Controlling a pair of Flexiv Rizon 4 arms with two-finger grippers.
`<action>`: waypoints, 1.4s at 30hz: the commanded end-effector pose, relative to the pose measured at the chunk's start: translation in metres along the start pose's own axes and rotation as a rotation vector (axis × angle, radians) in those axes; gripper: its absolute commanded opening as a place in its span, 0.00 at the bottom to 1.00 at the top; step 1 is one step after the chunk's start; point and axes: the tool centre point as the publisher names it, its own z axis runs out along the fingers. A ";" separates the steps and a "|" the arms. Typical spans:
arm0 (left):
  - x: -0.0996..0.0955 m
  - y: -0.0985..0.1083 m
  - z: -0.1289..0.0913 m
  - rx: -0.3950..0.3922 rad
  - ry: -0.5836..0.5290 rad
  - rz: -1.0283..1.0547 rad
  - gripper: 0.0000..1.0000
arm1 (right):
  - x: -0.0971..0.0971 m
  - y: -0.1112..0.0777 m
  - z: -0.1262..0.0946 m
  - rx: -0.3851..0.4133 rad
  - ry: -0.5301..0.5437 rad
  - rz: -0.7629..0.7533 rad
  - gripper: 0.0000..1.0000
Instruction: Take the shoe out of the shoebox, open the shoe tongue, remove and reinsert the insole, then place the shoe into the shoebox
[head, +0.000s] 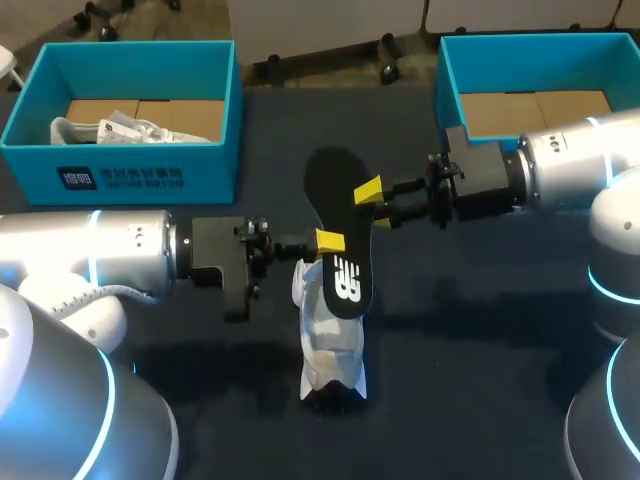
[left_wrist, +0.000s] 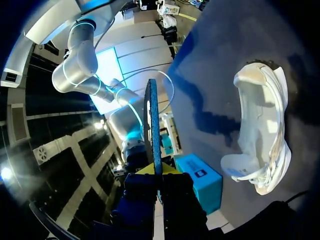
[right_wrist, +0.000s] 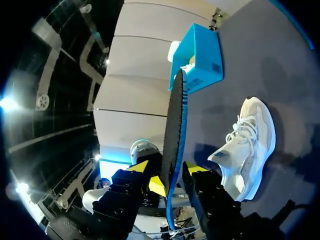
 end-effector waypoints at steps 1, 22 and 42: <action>0.001 -0.001 0.001 -0.003 -0.002 0.003 0.00 | 0.000 0.000 0.003 -0.002 0.000 0.006 0.35; 0.001 -0.001 0.001 -0.003 -0.002 0.003 0.00 | -0.006 0.001 0.012 -0.016 0.032 0.026 0.00; -0.002 0.006 -0.043 0.075 0.108 -0.147 1.00 | -0.019 -0.005 0.010 -0.023 0.038 0.023 0.00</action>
